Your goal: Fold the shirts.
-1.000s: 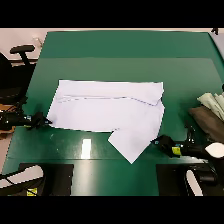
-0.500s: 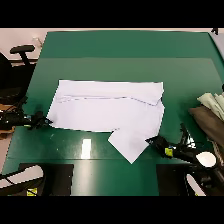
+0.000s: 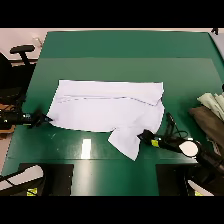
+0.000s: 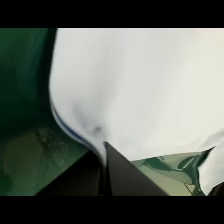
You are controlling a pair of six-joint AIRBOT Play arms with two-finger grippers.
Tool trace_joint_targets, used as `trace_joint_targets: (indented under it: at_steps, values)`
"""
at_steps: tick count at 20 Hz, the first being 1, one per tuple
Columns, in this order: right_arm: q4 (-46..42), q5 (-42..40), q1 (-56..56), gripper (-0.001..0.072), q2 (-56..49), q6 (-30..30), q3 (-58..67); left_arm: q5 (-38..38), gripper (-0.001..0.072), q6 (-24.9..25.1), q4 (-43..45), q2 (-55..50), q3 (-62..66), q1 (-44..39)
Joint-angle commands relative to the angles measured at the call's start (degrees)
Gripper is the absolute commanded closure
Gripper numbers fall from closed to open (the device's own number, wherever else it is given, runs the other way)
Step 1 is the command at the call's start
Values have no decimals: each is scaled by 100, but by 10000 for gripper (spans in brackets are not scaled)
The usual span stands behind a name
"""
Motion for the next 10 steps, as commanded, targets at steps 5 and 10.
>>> trace_joint_targets:
  at_steps: [5, 10]
  values:
    - [-2, -61, -647, 689, -713, -1281, 2079, -549, 685, 236, -1202, 1294, 852, 2]
    - [13, 1272, -2435, 688, -1119, -2551, 3248, 243, 684, 498, -1982, 1331, 984, -334]
